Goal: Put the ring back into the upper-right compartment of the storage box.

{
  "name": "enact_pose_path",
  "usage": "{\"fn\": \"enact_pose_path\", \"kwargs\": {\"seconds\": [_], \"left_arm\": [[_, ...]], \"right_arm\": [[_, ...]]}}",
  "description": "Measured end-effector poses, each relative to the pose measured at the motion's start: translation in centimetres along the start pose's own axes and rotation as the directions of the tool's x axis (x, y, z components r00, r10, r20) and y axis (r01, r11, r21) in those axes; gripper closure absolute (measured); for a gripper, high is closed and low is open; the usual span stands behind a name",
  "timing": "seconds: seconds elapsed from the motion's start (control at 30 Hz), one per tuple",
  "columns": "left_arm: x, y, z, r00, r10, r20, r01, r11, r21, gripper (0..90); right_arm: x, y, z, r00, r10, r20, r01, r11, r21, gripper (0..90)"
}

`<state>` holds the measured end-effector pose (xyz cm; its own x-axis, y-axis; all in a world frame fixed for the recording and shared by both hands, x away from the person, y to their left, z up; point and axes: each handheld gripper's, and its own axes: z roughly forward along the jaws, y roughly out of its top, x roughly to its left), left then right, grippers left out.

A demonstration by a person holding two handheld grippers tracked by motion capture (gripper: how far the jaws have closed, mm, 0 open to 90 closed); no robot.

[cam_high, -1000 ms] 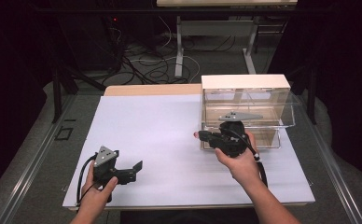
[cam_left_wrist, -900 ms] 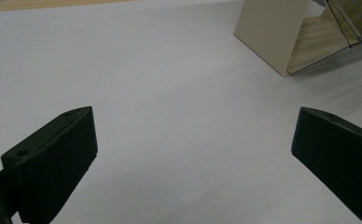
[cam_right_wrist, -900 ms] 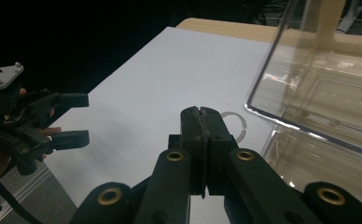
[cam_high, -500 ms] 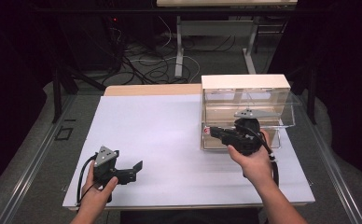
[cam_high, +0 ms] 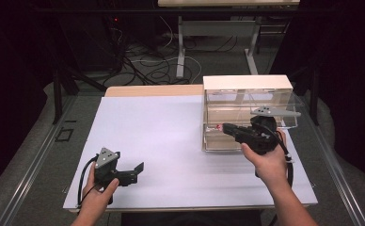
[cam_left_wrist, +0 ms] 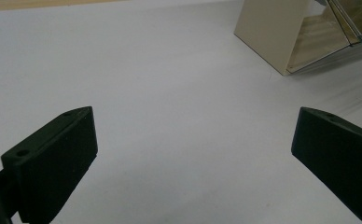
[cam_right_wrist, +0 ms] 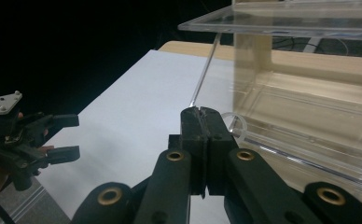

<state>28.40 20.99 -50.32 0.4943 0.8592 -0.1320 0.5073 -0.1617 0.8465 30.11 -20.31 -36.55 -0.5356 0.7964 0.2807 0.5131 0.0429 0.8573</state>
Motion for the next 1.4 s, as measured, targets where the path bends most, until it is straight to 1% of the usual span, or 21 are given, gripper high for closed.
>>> {"fn": "enact_pose_path", "kwargs": {"seconds": [0.07,0.1,0.33,0.4,0.43,0.47,0.6,0.63,0.67,0.73,0.8,0.83,0.9,0.93,1.07,1.1,1.13,1.23,1.27,1.33,1.4], "left_arm": [[0.0,0.0,0.0,1.0,-0.001,0.0,0.001,1.0,0.0,0.2],[0.0,0.0,0.0,1.0,-0.001,0.0,0.001,1.0,0.0,0.2],[0.0,0.0,0.1,1.0,0.0,-0.001,0.0,1.0,0.003,0.2],[0.0,0.0,0.1,1.0,0.001,-0.001,-0.001,1.0,0.001,0.2],[0.0,0.0,0.1,1.0,0.001,0.0,-0.001,1.0,0.002,0.2],[0.0,0.0,0.1,1.0,0.001,0.0,-0.001,1.0,0.002,0.2],[-0.1,0.0,0.1,1.0,-0.008,0.002,0.008,1.0,0.001,0.2],[-0.1,0.0,0.1,1.0,-0.009,0.002,0.009,1.0,0.001,0.2],[-0.1,0.0,0.1,0.9999,-0.012,0.001,0.012,0.9999,0.003,0.2],[0.0,0.0,0.1,0.9999,-0.012,0.002,0.012,0.9999,0.003,0.2],[0.0,0.0,0.1,1.0,-0.005,0.001,0.005,1.0,0.005,0.2],[0.0,0.0,0.1,1.0,-0.006,0.0,0.006,1.0,0.006,0.2],[0.0,0.0,0.1,1.0,-0.006,0.0,0.006,1.0,0.006,0.2],[0.0,0.0,0.1,1.0,-0.004,0.001,0.004,1.0,0.006,0.2],[0.0,0.0,0.1,1.0,-0.003,0.0,0.003,1.0,0.006,0.2],[0.0,0.0,0.1,1.0,-0.005,0.0,0.005,1.0,0.006,0.2],[0.0,0.0,0.1,1.0,-0.005,0.0,0.005,1.0,0.007,0.2],[0.0,0.0,0.1,1.0,-0.004,0.001,0.004,1.0,0.007,0.2],[0.0,0.0,0.1,1.0,-0.003,0.001,0.003,1.0,0.007,0.2],[0.0,0.0,0.1,1.0,-0.003,0.002,0.003,1.0,0.007,0.2],[0.0,0.0,0.1,1.0,-0.002,0.001,0.002,1.0,0.008,0.2]], "right_arm": [[-0.3,0.1,-0.3,0.9999,0.007,0.008,-0.007,1.0,-0.003,89.4],[-0.6,0.2,-0.5,0.9998,0.006,0.019,-0.006,1.0,-0.017,89.4],[-2.0,0.4,-1.7,0.9976,0.023,0.065,-0.021,0.999,-0.032,89.4],[-2.4,0.5,-1.9,0.9963,0.035,0.078,-0.032,0.999,-0.036,89.4],[-2.6,0.5,-2.1,0.9958,0.032,0.086,-0.03,0.999,-0.03,89.4],[-2.8,0.5,-2.2,0.9946,0.037,0.097,-0.033,0.999,-0.039,89.4],[-3.6,0.7,-2.7,0.9911,0.039,0.127,-0.034,0.998,-0.044,89.4],[-3.7,0.7,-2.8,0.9912,0.045,0.124,-0.04,0.998,-0.042,89.4],[-3.9,0.8,-2.9,0.99,0.041,0.135,-0.035,0.998,-0.047,89.4],[-4.2,0.8,-3.2,0.9883,0.051,0.144,-0.045,0.998,-0.044,89.4],[-4.5,0.8,-3.3,0.9862,0.056,0.156,-0.049,0.997,-0.053,89.4],[-4.7,0.9,-3.4,0.9866,0.053,0.154,-0.046,0.998,-0.048,89.4],[-5.0,0.9,-3.4,0.9843,0.056,0.168,-0.047,0.997,-0.057,89.4],[-5.1,0.9,-3.4,0.9835,0.063,0.17,-0.054,0.997,-0.053,89.4],[-5.6,0.8,-3.5,0.9809,0.064,0.184,-0.055,0.997,-0.053,89.4],[-5.7,0.8,-3.4,0.9787,0.065,0.195,-0.054,0.997,-0.061,89.4],[-5.8,0.8,-3.4,0.9771,0.076,0.199,-0.066,0.996,-0.058,89.4],[-6.2,0.7,-3.4,0.9755,0.067,0.21,-0.059,0.997,-0.048,89.4],[-6.2,0.7,-3.3,0.9737,0.081,0.213,-0.069,0.996,-0.061,89.4],[-6.5,0.7,-3.3,0.9741,0.074,0.214,-0.065,0.997,-0.048,89.4],[-6.6,0.7,-3.3,0.9714,0.072,0.226,-0.062,0.997,-0.049,89.3]]}}
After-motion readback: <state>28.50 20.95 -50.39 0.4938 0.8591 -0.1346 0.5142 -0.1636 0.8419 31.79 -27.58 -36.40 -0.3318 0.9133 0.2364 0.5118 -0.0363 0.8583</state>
